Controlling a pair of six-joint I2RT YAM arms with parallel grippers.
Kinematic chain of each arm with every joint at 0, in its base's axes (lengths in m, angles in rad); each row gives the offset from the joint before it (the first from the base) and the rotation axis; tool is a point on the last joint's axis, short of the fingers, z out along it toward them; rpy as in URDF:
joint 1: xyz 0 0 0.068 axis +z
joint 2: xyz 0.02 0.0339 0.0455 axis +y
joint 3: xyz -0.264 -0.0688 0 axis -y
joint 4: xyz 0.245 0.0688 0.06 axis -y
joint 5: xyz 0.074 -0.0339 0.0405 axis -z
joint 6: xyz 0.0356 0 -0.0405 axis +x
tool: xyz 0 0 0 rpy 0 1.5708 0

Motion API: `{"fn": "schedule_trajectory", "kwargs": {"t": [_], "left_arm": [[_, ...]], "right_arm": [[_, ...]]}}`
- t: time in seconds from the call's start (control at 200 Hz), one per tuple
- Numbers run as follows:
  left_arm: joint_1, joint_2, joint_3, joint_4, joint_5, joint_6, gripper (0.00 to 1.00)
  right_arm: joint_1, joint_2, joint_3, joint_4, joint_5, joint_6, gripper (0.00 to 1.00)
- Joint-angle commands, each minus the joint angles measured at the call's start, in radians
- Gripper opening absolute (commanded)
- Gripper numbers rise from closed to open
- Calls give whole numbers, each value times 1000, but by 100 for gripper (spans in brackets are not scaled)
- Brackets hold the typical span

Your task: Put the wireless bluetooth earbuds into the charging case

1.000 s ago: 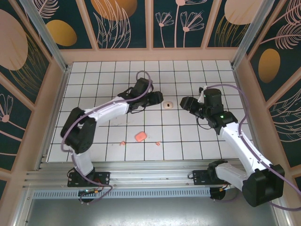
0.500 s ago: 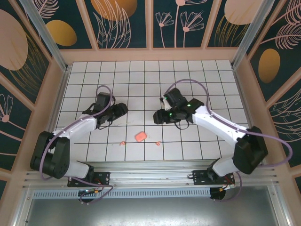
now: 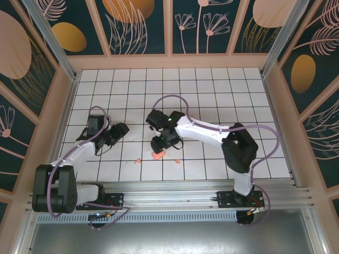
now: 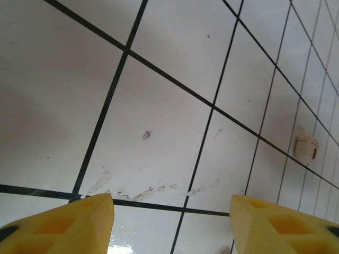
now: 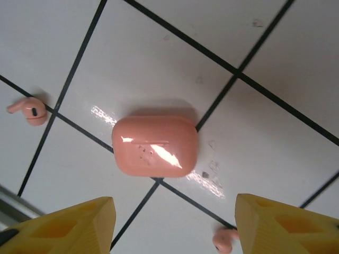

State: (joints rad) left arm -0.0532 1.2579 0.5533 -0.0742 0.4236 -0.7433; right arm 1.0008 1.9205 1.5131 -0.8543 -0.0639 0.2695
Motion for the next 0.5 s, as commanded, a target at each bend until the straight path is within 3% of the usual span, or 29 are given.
{"fn": "schedule_trajectory", "kwargs": {"t": [0.0,0.495], "left_arm": [[26,-8,-15,9,58,39,59],[35,28,-29,48,96,35,58]], "right_arm": [[23,65,80,-101,53,-25,63],[39,249,224,-144,47,-66,74]]}}
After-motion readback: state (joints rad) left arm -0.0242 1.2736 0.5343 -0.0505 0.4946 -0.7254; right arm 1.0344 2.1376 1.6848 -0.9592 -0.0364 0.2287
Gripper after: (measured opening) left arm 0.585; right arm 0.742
